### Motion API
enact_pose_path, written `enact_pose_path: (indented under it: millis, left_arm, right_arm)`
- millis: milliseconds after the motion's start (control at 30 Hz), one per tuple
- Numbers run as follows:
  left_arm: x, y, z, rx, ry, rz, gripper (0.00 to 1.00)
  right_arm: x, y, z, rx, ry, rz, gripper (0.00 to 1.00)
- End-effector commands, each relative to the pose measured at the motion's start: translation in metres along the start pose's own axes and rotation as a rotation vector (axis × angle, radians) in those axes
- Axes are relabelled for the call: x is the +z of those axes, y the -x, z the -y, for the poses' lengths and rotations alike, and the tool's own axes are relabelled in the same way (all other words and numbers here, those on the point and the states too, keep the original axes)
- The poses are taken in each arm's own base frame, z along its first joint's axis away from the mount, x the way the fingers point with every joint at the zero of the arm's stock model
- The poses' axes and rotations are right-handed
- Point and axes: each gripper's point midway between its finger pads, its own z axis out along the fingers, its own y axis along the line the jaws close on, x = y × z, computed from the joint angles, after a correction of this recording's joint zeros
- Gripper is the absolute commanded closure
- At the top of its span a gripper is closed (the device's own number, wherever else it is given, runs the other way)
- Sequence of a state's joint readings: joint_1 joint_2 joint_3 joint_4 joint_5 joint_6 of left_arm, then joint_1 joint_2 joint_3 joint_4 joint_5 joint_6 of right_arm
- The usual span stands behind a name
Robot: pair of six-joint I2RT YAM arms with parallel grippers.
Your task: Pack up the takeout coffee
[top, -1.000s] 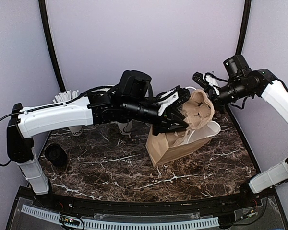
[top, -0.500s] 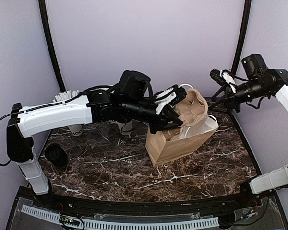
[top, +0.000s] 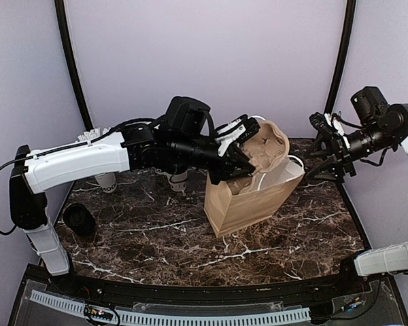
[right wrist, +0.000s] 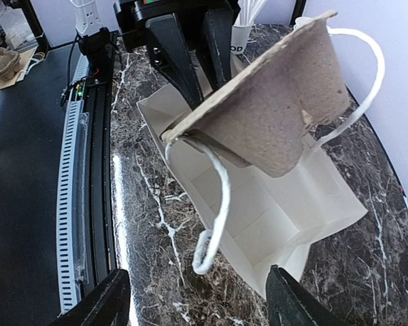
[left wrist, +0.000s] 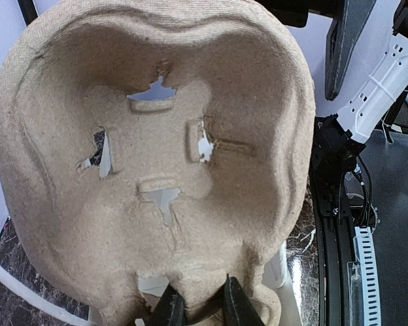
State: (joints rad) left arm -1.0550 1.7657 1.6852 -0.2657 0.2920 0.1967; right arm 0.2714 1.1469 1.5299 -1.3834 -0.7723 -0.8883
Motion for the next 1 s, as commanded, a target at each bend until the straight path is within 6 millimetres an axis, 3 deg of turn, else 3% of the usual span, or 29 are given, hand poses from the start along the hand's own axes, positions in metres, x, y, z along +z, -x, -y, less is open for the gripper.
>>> enact_pose_path:
  millis: [0,133,200,267,333,567,733,967]
  left_arm:
    - [-0.016,0.027,-0.002,-0.008,0.005,0.056,0.80]
    - [-0.014,0.028,-0.003,-0.016,0.004,0.056,0.80]
    - [-0.013,0.028,-0.004,-0.022,0.006,0.051,0.80]
    - [-0.012,0.026,-0.005,-0.033,0.007,0.041,0.80]
    - [-0.013,0.026,-0.006,-0.049,0.010,0.035,0.80]
    - [-0.016,0.017,-0.016,-0.136,0.016,0.015,0.80]
    - [-0.012,0.009,-0.022,-0.179,-0.001,-0.024,0.80]
    - [0.001,-0.007,0.000,-0.170,-0.147,-0.135,0.80]
  right_arm:
    - [0.017,0.009,0.002,0.016,0.043,0.053,0.33]
    - [0.034,0.023,0.002,-0.003,0.057,0.091,0.44]
    - [0.041,0.030,0.005,-0.009,0.042,0.110,0.61]
    - [0.043,0.033,0.002,-0.037,0.046,0.121,0.86]
    - [0.044,0.033,-0.005,-0.085,0.063,0.115,0.97]
    - [0.045,0.008,-0.040,-0.220,0.179,0.034,0.98]
    - [0.048,-0.001,-0.054,-0.266,0.235,0.000,0.96]
    - [0.052,0.004,-0.048,-0.278,0.201,-0.014,0.94]
